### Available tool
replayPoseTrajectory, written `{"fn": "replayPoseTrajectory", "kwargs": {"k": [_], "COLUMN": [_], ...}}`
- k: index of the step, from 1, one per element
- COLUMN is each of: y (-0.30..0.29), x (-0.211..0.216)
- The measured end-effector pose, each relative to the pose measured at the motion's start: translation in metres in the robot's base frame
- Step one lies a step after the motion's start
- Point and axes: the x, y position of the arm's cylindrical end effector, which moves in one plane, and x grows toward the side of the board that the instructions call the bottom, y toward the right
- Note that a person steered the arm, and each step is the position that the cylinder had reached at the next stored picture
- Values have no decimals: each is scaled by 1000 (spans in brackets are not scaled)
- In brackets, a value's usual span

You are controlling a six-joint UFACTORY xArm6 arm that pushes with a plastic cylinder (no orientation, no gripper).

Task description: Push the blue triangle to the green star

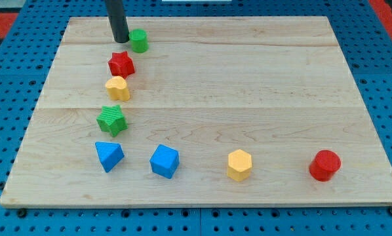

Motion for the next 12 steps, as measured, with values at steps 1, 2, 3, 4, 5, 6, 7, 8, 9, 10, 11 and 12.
{"fn": "replayPoseTrajectory", "kwargs": {"k": [1, 2, 3, 4, 5, 6, 7, 8, 9, 10, 11, 12], "y": [0, 0, -1, -3, -28, -118, -147, -137, -67, -8, 30, 40], "x": [0, 0, 0, 0, 6, 32, 140, 257, 319, 318, 290, 259]}}
